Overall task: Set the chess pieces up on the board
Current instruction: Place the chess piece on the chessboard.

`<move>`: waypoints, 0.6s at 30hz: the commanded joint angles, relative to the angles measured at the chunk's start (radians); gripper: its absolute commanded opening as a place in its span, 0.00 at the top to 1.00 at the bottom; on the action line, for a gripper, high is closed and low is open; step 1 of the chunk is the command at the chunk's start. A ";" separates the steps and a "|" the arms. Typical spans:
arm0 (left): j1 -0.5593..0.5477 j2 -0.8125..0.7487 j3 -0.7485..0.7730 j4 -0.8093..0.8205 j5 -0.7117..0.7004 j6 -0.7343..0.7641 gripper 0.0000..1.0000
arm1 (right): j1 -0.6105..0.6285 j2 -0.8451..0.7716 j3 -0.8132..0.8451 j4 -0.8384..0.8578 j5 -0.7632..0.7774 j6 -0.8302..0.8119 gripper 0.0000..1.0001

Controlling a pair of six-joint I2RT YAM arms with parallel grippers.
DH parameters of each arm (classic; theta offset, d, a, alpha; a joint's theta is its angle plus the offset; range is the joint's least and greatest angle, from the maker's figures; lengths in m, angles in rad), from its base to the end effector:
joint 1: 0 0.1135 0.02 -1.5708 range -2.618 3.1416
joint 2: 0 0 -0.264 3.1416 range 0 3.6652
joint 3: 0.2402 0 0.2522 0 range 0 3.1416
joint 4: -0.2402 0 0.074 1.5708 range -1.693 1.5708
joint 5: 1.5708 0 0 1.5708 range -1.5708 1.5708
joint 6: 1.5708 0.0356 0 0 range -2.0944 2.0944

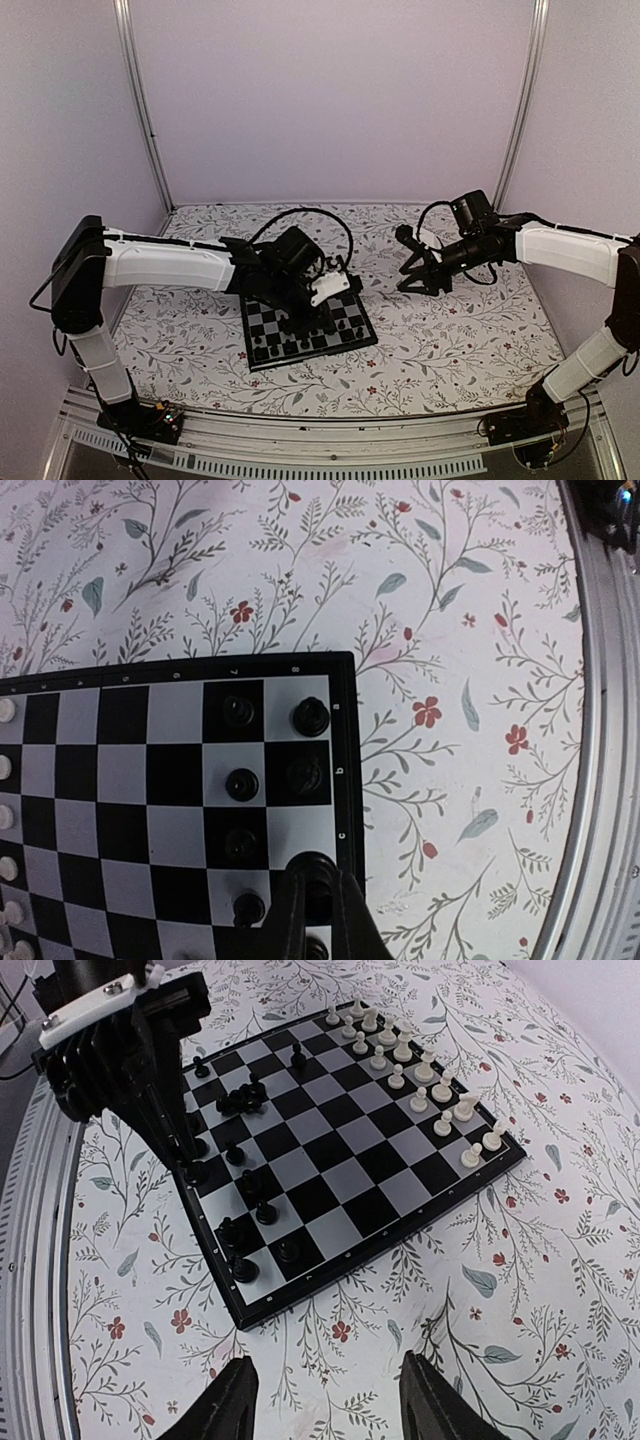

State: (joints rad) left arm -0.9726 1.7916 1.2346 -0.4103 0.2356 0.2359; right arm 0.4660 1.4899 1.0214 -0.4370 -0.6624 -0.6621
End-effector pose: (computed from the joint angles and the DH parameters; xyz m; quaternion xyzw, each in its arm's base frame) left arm 0.2066 -0.3180 0.2031 0.5675 0.7605 -0.2110 0.2349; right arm 0.2647 0.1576 0.2393 -0.5676 0.6986 0.2756 0.3374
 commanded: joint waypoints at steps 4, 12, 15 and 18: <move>-0.014 0.046 0.034 -0.011 0.036 0.010 0.91 | -0.002 0.006 -0.009 0.012 0.003 0.002 0.49; -0.014 0.093 0.049 -0.009 0.051 0.002 0.90 | -0.003 0.014 -0.009 0.006 -0.003 -0.003 0.49; -0.014 0.103 0.053 -0.008 0.041 0.001 0.90 | -0.001 0.016 -0.008 0.003 -0.006 -0.005 0.49; -0.012 0.115 0.059 -0.009 0.040 0.002 0.90 | -0.002 0.018 -0.006 0.000 -0.006 -0.007 0.49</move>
State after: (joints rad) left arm -0.9733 1.8816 1.2636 -0.4168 0.2722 0.2356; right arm 0.4660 1.4944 1.0214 -0.4366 -0.6632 -0.6640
